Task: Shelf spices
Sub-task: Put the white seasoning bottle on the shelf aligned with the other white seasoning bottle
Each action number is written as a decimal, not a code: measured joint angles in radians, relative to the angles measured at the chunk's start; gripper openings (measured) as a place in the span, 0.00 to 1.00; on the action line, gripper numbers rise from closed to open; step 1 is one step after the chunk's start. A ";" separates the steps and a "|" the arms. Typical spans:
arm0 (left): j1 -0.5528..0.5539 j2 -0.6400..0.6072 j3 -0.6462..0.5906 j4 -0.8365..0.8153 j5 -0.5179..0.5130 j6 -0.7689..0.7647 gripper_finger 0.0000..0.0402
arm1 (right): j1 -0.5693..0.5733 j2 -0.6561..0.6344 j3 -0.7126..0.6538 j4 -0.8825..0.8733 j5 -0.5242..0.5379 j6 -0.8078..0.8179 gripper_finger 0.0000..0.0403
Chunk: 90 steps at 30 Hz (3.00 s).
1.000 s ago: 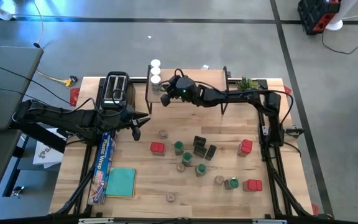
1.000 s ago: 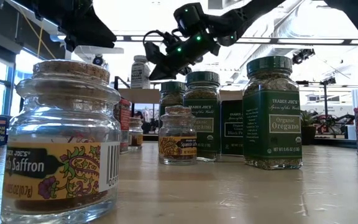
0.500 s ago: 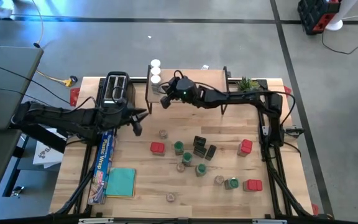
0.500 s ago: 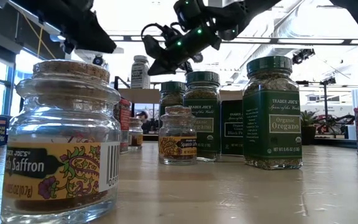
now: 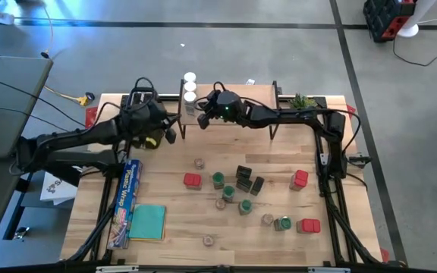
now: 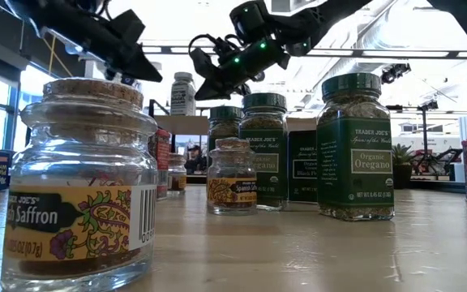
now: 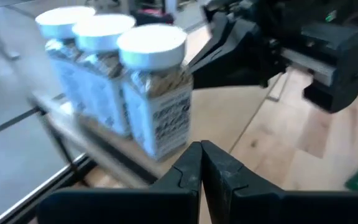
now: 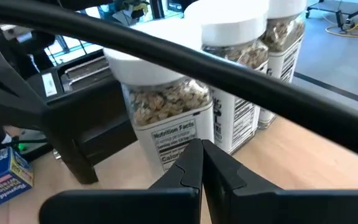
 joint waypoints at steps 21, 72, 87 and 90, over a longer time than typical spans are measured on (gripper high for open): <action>0.034 0.073 0.000 0.089 0.095 -0.017 0.00 | -0.042 0.000 0.000 0.048 -0.035 -0.015 0.00; 0.169 0.167 0.000 0.165 0.124 -0.010 0.00 | -0.028 0.019 -0.001 0.012 -0.091 0.046 0.00; 0.168 0.178 0.000 0.184 0.119 -0.010 0.00 | -0.028 0.019 -0.001 0.059 -0.091 0.056 0.00; 0.168 0.178 0.000 0.184 0.118 -0.010 0.00 | -0.028 0.019 -0.001 0.064 -0.090 0.056 0.00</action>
